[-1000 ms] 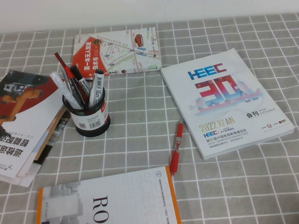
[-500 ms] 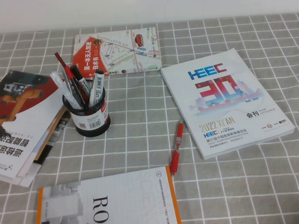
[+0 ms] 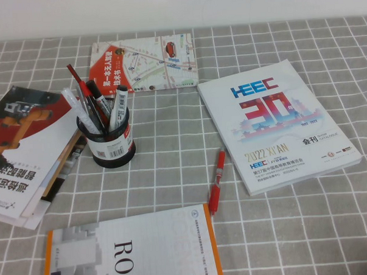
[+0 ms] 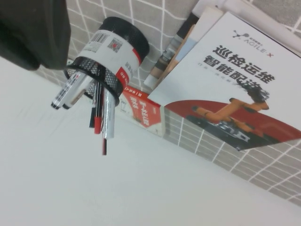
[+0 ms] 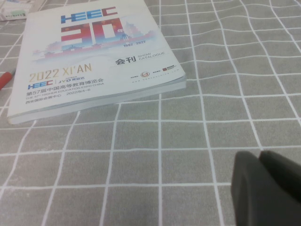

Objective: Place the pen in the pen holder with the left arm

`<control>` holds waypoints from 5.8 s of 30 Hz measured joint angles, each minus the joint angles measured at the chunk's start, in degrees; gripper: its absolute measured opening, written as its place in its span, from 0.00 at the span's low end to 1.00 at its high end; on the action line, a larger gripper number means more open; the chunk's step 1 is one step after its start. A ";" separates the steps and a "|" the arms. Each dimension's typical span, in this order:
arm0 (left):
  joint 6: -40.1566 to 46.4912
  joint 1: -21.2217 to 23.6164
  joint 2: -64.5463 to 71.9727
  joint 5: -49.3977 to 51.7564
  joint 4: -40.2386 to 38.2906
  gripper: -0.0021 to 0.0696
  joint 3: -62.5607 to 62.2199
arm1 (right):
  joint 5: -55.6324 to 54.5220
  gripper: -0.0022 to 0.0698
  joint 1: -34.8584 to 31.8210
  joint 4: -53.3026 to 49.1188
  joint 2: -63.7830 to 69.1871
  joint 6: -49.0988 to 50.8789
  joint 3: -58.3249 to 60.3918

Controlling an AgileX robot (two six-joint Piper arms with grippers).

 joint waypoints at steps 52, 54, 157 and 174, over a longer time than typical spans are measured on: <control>32.94 -18.19 78.22 40.06 -21.54 0.03 -58.02 | 0.00 0.01 0.00 0.00 0.00 0.00 0.00; 31.58 -21.08 82.25 41.37 -19.45 0.03 -62.00 | 0.00 0.01 0.00 0.00 0.00 0.00 0.00; 24.32 -34.73 100.53 45.81 8.90 0.15 -98.38 | 0.00 0.01 0.00 0.35 0.00 0.00 0.00; 14.58 -23.87 78.26 2.49 12.67 0.15 -58.10 | 0.10 0.01 0.00 0.59 0.00 0.00 0.00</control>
